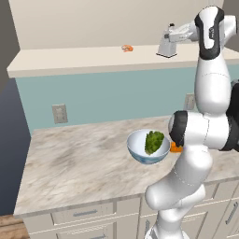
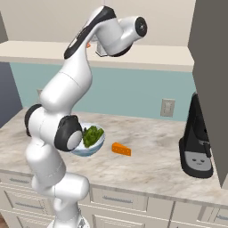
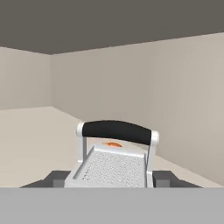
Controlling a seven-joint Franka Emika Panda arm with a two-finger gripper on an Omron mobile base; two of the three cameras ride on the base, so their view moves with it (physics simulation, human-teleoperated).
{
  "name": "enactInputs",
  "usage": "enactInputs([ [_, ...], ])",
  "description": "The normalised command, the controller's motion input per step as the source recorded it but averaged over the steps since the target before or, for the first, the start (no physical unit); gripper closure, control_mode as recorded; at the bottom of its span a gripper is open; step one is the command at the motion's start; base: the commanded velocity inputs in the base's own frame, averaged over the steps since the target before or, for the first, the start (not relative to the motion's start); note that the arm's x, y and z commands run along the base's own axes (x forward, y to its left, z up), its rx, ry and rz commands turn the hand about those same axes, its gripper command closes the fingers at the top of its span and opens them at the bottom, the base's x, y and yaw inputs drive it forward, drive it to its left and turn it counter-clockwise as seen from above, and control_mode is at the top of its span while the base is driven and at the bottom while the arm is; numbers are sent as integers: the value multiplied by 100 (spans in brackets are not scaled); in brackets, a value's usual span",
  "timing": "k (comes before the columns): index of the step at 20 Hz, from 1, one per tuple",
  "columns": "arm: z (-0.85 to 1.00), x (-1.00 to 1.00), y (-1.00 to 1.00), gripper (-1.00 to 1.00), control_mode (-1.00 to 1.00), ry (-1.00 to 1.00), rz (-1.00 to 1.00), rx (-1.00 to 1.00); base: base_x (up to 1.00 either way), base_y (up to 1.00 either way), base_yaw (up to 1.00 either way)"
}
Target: Pick the cheese from the fridge and the cheese grater from the cabinet and place them next to the salad bowl.
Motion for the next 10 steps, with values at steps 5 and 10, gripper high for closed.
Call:
enactInputs([
  [5, 16, -26, 0, 100, -100, -6, -4, 1, 0, 0, 0],
  [10, 68, -12, 0, 100, -100, 7, -10, 0, 0, 0, 0],
])
